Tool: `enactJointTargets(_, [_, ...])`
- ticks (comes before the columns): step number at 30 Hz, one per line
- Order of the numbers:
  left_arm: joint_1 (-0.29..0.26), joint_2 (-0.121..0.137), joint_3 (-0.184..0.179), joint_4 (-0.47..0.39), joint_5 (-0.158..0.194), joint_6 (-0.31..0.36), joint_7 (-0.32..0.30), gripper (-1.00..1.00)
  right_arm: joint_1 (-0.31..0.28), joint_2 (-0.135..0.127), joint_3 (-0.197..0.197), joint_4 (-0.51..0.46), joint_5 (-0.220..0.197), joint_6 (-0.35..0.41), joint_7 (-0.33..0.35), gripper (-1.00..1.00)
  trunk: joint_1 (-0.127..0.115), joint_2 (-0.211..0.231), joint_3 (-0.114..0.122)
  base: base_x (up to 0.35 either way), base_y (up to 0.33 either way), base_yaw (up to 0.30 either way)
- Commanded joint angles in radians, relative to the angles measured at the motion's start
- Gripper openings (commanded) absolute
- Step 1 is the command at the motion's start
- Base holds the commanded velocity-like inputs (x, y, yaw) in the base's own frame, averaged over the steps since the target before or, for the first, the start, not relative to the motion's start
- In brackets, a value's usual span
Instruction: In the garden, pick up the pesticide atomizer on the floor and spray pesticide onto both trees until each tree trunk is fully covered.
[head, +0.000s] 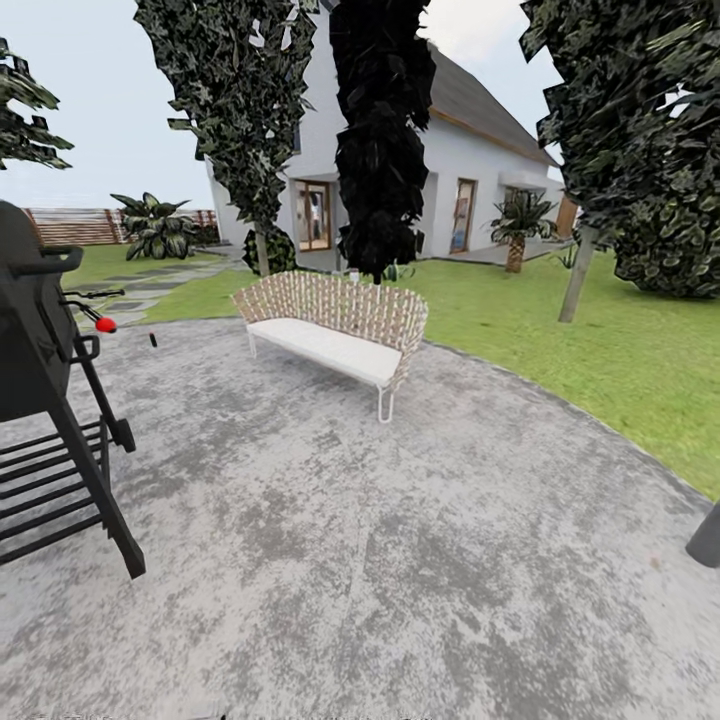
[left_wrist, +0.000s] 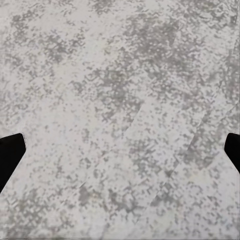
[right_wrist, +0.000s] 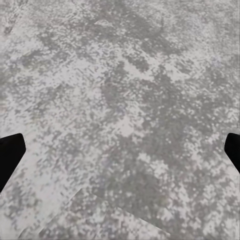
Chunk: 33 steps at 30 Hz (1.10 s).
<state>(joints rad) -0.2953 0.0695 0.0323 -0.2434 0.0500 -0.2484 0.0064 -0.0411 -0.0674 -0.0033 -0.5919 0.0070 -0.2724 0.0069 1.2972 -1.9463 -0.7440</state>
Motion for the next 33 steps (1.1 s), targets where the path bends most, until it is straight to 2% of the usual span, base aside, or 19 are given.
enactJointTargets(1, [-0.001, 0.000, 0.001, 0.001, 0.005, -0.003, 0.000, 1.00, 0.000, 0.000, 0.000, 0.001, 0.001, -0.003, 0.001, 1.00, 0.004, -0.008, -0.005, 0.000, 0.000, 0.168])
enactJointTargets(12, [-0.001, 0.000, 0.000, 0.001, 0.005, -0.003, 0.000, 1.00, 0.000, 0.000, 0.000, 0.001, 0.001, -0.002, 0.001, 1.00, 0.046, -0.085, -0.055, 0.000, 0.000, 0.133])
enactJointTargets(22, [-0.001, 0.000, 0.000, 0.001, 0.005, -0.003, 0.000, 1.00, 0.000, 0.000, 0.003, 0.001, 0.001, -0.002, 0.001, 1.00, 0.084, -0.155, -0.102, 0.000, 0.000, 0.017])
enactJointTargets(33, [-0.001, 0.000, 0.000, 0.001, 0.005, -0.003, 0.000, 1.00, 0.000, 0.000, 0.005, 0.001, 0.002, -0.001, 0.001, 1.00, 0.084, -0.155, -0.120, 0.000, 0.000, 0.000])
